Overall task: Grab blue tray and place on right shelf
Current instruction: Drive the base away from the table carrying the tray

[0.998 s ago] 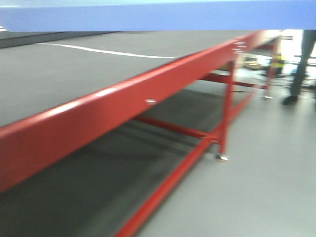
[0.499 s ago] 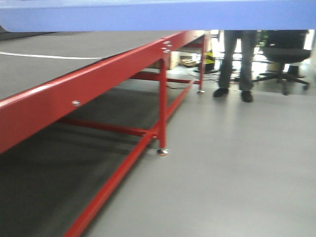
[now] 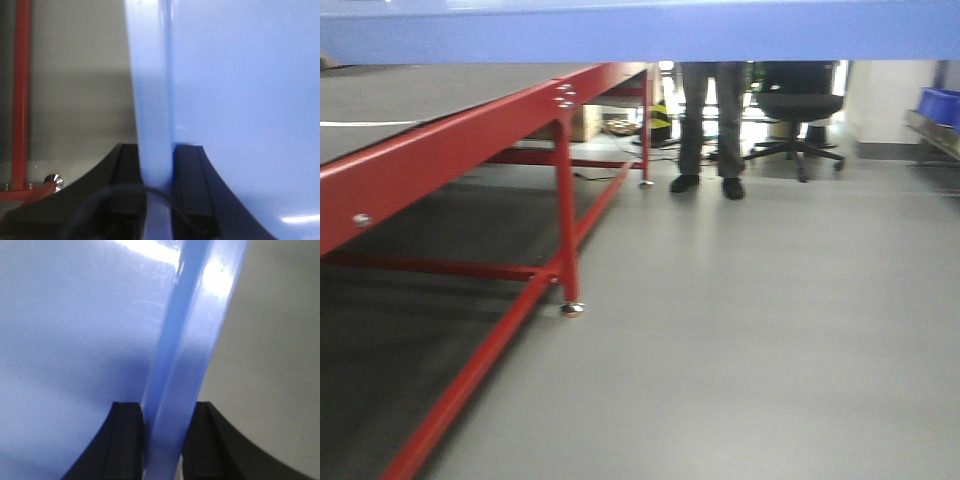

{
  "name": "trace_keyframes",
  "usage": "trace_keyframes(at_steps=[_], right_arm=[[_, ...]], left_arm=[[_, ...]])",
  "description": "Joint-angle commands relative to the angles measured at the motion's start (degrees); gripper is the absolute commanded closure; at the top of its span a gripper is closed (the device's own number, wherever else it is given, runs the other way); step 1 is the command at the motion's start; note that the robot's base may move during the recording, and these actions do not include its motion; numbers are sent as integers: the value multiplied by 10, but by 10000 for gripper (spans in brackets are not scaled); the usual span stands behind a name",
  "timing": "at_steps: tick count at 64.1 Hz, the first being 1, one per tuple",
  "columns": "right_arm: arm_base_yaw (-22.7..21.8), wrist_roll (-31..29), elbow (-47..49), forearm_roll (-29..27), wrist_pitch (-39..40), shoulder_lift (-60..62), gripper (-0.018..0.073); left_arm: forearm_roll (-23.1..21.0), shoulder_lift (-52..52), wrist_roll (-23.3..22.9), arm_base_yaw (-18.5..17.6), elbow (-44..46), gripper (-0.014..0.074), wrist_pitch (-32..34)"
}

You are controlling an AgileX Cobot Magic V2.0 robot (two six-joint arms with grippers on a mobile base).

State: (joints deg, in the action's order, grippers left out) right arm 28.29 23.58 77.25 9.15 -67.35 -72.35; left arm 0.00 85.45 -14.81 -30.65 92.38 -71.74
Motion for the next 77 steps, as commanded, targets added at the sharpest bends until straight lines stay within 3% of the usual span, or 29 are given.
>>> trace_keyframes(at_steps=[1, 77], right_arm=[[3, -21, 16, 14, 39, 17, 503], [3, -21, 16, 14, 39, 17, 503]], left_arm=[[-7, -22, 16, -9, 14, 645, -49], [-7, -22, 16, -9, 14, 645, -49]])
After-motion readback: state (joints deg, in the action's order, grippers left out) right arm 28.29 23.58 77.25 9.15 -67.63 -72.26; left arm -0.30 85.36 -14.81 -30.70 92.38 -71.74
